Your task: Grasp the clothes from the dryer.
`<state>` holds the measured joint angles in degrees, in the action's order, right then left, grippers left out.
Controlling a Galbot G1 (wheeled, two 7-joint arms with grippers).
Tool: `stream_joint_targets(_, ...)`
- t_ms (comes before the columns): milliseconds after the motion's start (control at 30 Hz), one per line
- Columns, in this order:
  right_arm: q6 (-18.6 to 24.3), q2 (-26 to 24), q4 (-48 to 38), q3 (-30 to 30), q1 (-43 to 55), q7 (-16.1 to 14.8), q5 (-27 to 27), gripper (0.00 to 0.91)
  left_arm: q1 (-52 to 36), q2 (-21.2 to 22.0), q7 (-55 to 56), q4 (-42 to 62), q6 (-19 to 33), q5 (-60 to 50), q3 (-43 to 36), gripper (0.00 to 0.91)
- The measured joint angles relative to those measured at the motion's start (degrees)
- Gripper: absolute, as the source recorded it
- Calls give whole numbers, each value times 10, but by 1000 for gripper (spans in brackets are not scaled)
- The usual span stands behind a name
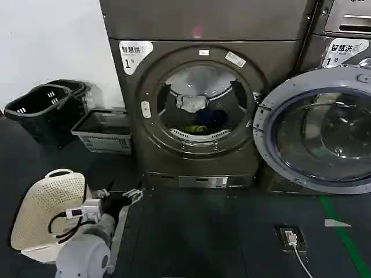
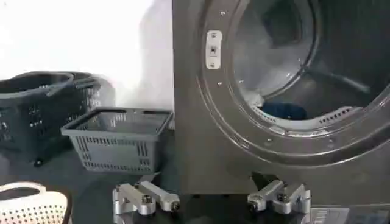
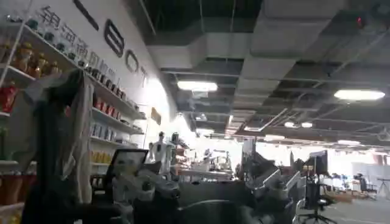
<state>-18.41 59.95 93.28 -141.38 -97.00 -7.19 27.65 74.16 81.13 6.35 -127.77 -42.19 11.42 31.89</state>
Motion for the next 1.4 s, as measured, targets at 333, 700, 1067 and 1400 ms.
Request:
stream_joint_targets(333,33,4,-7,13,0,16,8,907,4,1,1,-1,0,-3,-1,907)
stream_joint_targets(700,39,4,-9,20,3,23,15,907,4,2,1,-4,0,-3,-2,907)
stream_joint_targets(1067,40,7,-13,18,0,27,20,907,1,2,3,-5,0,-2,-3,907)
stream_joint_targets(1400,42,6,-15,15,-3,26,23,907,0,0,13,-10,0,4,-1,907)
